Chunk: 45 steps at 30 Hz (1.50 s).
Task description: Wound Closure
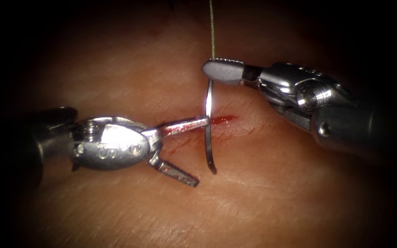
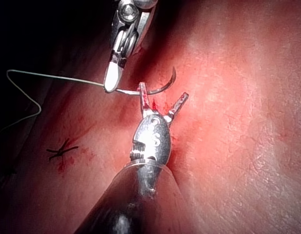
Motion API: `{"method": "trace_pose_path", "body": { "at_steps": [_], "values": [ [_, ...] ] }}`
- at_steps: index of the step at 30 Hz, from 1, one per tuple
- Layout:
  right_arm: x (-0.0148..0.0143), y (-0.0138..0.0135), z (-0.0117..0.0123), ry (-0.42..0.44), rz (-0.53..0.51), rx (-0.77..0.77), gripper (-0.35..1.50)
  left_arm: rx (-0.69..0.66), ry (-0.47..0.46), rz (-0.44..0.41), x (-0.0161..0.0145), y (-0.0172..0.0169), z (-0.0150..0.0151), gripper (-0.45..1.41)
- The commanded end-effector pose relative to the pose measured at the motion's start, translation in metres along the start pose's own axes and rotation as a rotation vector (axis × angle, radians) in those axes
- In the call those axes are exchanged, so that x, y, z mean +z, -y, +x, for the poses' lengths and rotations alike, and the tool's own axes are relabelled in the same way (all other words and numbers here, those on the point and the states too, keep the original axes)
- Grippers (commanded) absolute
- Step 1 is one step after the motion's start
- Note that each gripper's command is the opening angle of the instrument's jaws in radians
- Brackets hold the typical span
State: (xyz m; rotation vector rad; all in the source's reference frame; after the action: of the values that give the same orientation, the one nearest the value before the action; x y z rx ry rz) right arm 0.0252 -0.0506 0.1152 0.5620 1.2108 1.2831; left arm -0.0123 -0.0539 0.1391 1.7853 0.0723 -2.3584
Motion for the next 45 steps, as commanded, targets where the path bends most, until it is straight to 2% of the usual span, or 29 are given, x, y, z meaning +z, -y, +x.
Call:
{"method": "trace_pose_path", "body": {
  "at_steps": [1,6,10,12,13,14,15,16,17,26,27,28,29,30,31,33,34,36,45],
  "values": [
    [0.0011,0.0000,-0.0001,-0.001,0.004,-0.001,-0.35,0.002,0.001,0.003,0.0006,0.0003,-0.0006,0.77],
    [0.0013,0.0005,-0.0002,0.004,0.005,-0.005,-0.35,0.007,0.002,0.003,0.0010,0.0001,-0.0011,0.62],
    [0.0015,0.0010,-0.0003,0.003,0.008,-0.002,-0.35,0.009,0.003,0.003,0.0012,0.0002,-0.0015,0.47],
    [0.0016,0.0011,-0.0003,0.005,0.010,-0.002,-0.35,0.009,0.002,0.003,0.0012,0.0002,-0.0016,0.32],
    [0.0016,0.0011,-0.0003,0.005,0.010,-0.002,-0.35,0.009,0.002,0.003,0.0012,0.0002,-0.0016,0.32],
    [0.0015,0.0011,-0.0003,0.005,0.011,-0.003,-0.35,0.010,0.002,0.002,0.0010,0.0003,-0.0018,-0.08],
    [0.0015,0.0011,-0.0004,0.005,0.011,-0.003,-0.35,0.010,0.001,0.001,0.0009,0.0003,-0.0018,-0.33],
    [0.0015,0.0011,-0.0004,0.005,0.011,-0.003,-0.35,0.010,0.001,0.001,0.0009,0.0003,-0.0018,-0.33],
    [0.0015,0.0011,-0.0004,0.005,0.015,-0.002,-0.35,0.011,0.001,0.000,0.0008,0.0003,-0.0019,-0.45],
    [0.0014,0.0010,-0.0004,0.006,0.017,-0.015,-0.35,0.012,0.000,0.000,0.0000,0.0002,-0.0021,-0.45],
    [0.0014,0.0010,-0.0003,0.011,0.025,-0.044,-0.23,0.018,0.002,0.003,0.0000,0.0002,-0.0022,-0.45],
    [0.0014,0.0009,-0.0002,0.008,0.031,-0.056,0.00,0.024,0.003,0.005,-0.0001,0.0002,-0.0022,-0.45],
    [0.0014,0.0009,-0.0002,0.008,0.031,-0.056,0.00,0.024,0.003,0.005,-0.0001,0.0002,-0.0022,-0.45],
    [0.0014,0.0008,-0.0001,0.007,0.035,-0.079,0.41,0.036,0.004,0.007,-0.0002,0.0003,-0.0023,-0.45],
    [0.0014,0.0008,-0.0001,0.007,0.035,-0.079,0.41,0.036,0.004,0.007,-0.0002,0.0003,-0.0023,-0.45],
    [0.0012,0.0007,0.0000,0.011,0.041,-0.091,0.81,0.055,0.005,0.009,-0.0005,0.0003,-0.0024,-0.45],
    [0.0012,0.0007,0.0000,0.011,0.041,-0.097,0.93,0.061,0.004,0.008,-0.0006,0.0003,-0.0025,-0.45],
    [0.0009,0.0006,0.0001,0.013,0.044,-0.103,0.99,0.073,0.003,0.007,-0.0009,0.0004,-0.0026,-0.45],
    [-0.0003,0.0005,-0.0003,0.047,0.097,-0.113,0.94,0.132,0.003,0.009,-0.0012,0.0005,-0.0027,-0.45]
  ]
}}
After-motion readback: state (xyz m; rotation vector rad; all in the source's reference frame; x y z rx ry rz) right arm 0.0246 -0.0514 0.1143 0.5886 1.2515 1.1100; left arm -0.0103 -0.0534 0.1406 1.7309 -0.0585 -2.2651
